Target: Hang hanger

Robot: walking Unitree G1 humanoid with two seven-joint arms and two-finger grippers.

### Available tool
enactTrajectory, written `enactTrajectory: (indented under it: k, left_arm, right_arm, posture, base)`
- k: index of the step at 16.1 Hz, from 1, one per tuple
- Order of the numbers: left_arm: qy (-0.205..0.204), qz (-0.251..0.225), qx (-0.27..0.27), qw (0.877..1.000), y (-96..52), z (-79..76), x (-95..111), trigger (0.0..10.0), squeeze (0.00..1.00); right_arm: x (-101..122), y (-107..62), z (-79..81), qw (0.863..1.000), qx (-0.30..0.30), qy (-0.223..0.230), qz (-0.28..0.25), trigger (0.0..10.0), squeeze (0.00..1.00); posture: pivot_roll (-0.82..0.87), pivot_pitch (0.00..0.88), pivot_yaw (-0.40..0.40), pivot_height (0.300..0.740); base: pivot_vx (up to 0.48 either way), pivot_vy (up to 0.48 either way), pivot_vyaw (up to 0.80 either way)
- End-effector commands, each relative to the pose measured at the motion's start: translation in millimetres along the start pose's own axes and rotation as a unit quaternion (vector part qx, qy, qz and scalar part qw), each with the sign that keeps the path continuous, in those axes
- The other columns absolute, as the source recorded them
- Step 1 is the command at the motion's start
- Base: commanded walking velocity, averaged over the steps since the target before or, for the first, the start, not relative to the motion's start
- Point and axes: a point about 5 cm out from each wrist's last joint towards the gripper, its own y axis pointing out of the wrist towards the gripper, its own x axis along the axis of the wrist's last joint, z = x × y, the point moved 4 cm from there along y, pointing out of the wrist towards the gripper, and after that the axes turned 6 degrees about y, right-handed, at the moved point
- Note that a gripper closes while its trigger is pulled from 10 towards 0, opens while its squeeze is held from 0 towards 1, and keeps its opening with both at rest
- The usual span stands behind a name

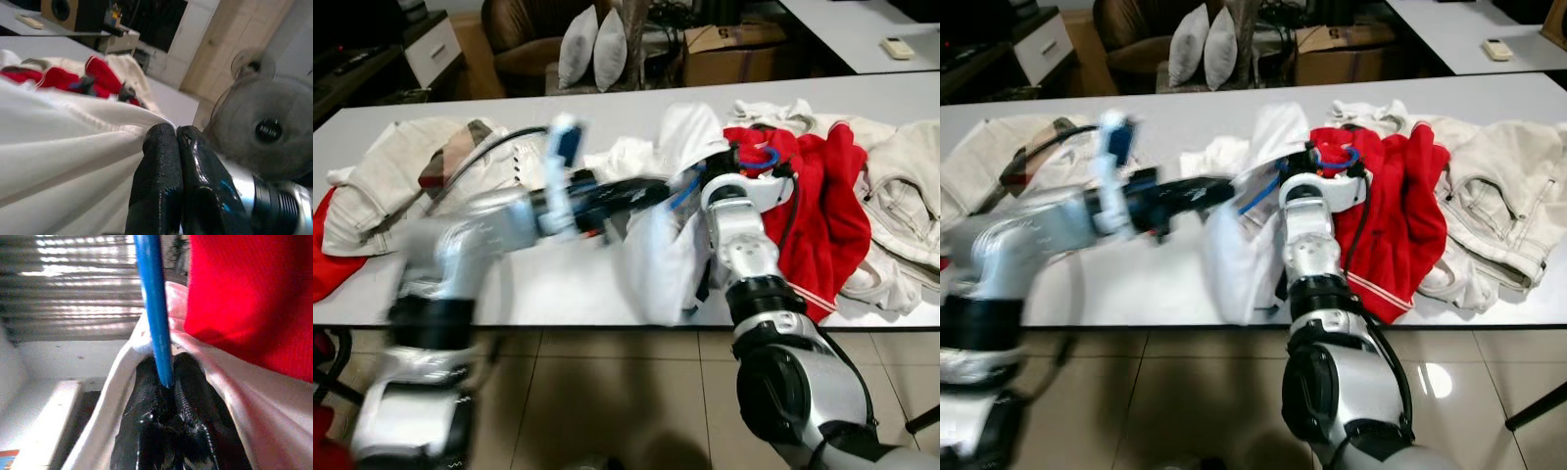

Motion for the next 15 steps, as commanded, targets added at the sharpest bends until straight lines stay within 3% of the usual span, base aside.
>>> enactTrajectory:
  k: [1, 3, 4, 7, 8, 10, 11, 12, 13, 14, 15]
  left_arm:
    - [0.012, -0.001, 0.018, 1.000, 5.1, 3.8, 5, 0.0, 0.00]
    - [0.041, -0.010, 0.068, 0.997, 10.8, 16.1, 13, 0.0, 0.00]
    - [0.111, 0.032, 0.127, 0.985, 5.3, 31.7, 12, 0.0, 0.00]
    - [0.147, 0.073, 0.180, 0.970, -6.6, 45.1, 8, 0.0, 0.00]
    - [0.150, 0.072, 0.188, 0.968, -10.7, 45.0, 9, 0.0, 0.00]
    - [0.170, 0.084, 0.192, 0.963, -8.5, 43.3, 3, 1.5, 0.00]
    - [0.164, 0.069, 0.192, 0.965, -4.9, 42.4, 5, 1.7, 0.00]
    - [0.160, 0.053, 0.194, 0.966, -1.0, 41.9, 9, 2.6, 0.00]
    - [0.155, 0.047, 0.210, 0.964, 1.2, 45.2, 11, 5.6, 0.00]
    - [0.156, 0.056, 0.228, 0.959, 0.2, 50.5, 8, 10.0, 0.00]
    - [0.151, 0.069, 0.236, 0.957, -2.3, 54.9, 1, 10.0, 0.00]
  right_arm:
    - [-70, -12.2, 18.7, 0.997, 0.010, -0.015, 0.077, 10.0, 0.00]
    - [-87, -17.7, 17.9, 0.991, 0.014, -0.060, 0.119, 10.0, 0.00]
    - [-97, -25.9, 20.8, 0.983, 0.035, -0.085, 0.161, 10.0, 0.00]
    - [-91, -33.0, 17.1, 0.982, 0.027, -0.054, 0.177, 10.0, 0.00]
    - [-82, -38.7, 14.8, 0.983, 0.015, -0.007, 0.183, 10.0, 0.00]
    - [-64, -52.0, 8.6, 0.981, 0.009, 0.005, 0.195, 10.0, 0.00]
    - [-60, -56.8, 6.1, 0.979, 0.008, -0.002, 0.206, 10.0, 0.00]
    - [-61, -62.9, -0.1, 0.973, 0.006, -0.033, 0.227, 10.0, 0.00]
    - [-61, -68.7, -7.1, 0.969, -0.004, -0.040, 0.244, 10.0, 0.00]
    - [-62, -70.7, -8.6, 0.968, -0.008, -0.035, 0.248, 10.0, 0.00]
    - [-60, -73.6, -7.5, 0.968, -0.008, -0.035, 0.249, 10.0, 0.00]
  posture:
    - [0.06, 0.000, 0.124, 0.740]
    - [0.06, 0.000, 0.117, 0.740]
    - [0.05, 0.000, 0.112, 0.740]
    - [0.04, 0.000, 0.109, 0.740]
    - [0.03, 0.000, 0.108, 0.740]
    - [0.01, 0.000, 0.092, 0.740]
    - [0.01, 0.000, 0.084, 0.740]
    - [0.01, 0.000, 0.078, 0.740]
    - [0.01, 0.000, 0.076, 0.740]
    - [0.01, 0.000, 0.076, 0.740]
    - [0.01, 0.000, 0.076, 0.740]
  base:
    - [0.000, 0.000, 0.00]
    - [0.000, 0.000, 0.00]
    - [0.000, 0.000, 0.00]
    - [0.000, 0.000, 0.00]
    - [0.000, 0.000, 0.00]
    - [0.000, 0.000, 0.00]
    - [0.000, 0.000, 0.00]
    - [0.000, 0.000, 0.00]
    - [0.000, 0.000, 0.00]
    - [0.000, 0.000, 0.00]
    - [0.000, 0.000, 0.00]
